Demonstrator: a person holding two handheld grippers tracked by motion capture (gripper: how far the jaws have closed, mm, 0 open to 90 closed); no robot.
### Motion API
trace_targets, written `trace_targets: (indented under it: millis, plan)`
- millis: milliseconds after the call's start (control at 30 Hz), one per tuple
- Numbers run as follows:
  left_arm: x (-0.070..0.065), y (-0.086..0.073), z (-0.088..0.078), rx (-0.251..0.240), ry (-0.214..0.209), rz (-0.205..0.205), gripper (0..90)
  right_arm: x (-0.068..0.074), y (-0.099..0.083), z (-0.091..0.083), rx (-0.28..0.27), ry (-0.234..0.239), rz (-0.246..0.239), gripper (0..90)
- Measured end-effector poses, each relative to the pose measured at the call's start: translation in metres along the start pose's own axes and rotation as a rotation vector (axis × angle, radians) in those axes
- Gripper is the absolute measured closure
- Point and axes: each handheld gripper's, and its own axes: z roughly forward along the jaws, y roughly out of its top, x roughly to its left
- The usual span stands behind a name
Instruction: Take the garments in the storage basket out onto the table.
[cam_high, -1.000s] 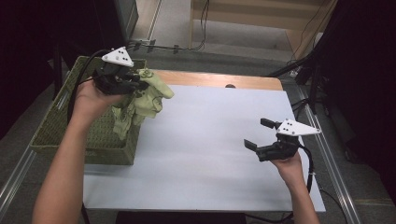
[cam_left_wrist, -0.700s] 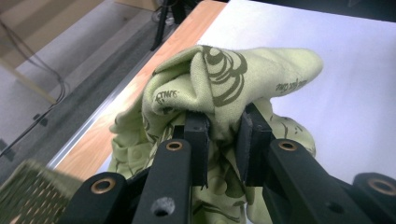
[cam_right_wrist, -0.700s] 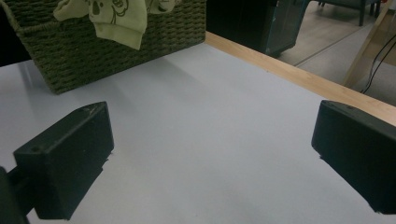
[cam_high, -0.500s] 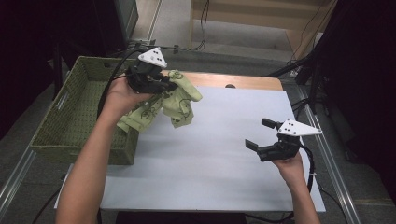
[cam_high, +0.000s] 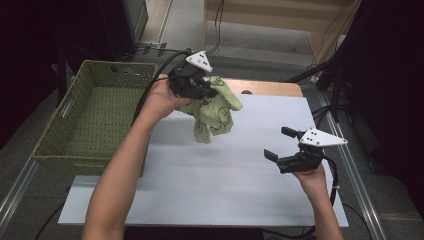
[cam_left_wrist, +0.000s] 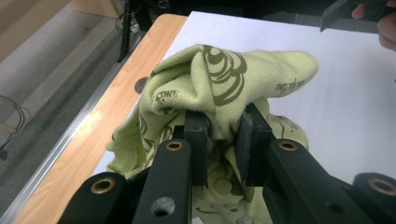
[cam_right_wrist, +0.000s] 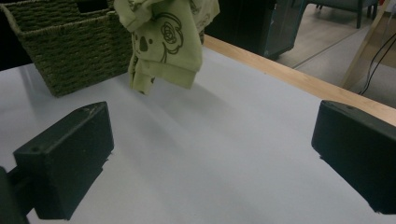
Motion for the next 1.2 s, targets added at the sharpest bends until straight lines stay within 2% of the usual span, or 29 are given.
trace_targets:
  millis: [367, 433, 700, 833, 967, 1200]
  plan:
    - [-0.008, 0.029, 0.029, -0.027, -0.056, 0.026, 77.6, 0.000, 0.000, -0.001, -0.003, 0.002, -0.002, 0.0]
    - [-0.009, 0.029, 0.036, -0.005, -0.042, 0.038, 77.5, 0.001, 0.000, -0.002, -0.002, 0.001, -0.001, 0.0]
    - [-0.003, -0.001, 0.068, 0.086, -0.047, -0.012, 77.5, -0.001, 0.000, -0.005, -0.012, -0.003, 0.000, 0.0]
    - [-0.002, -0.019, 0.088, 0.152, -0.055, -0.033, 77.4, -0.001, 0.000, -0.005, -0.011, -0.003, 0.000, 0.0]
    - [0.001, -0.035, 0.102, 0.165, -0.089, -0.074, 77.3, -0.001, 0.000, -0.004, -0.008, -0.003, -0.004, 0.0]
    - [0.001, -0.053, 0.121, 0.217, -0.110, -0.118, 76.1, 0.000, -0.001, -0.003, -0.004, 0.000, -0.002, 0.0]
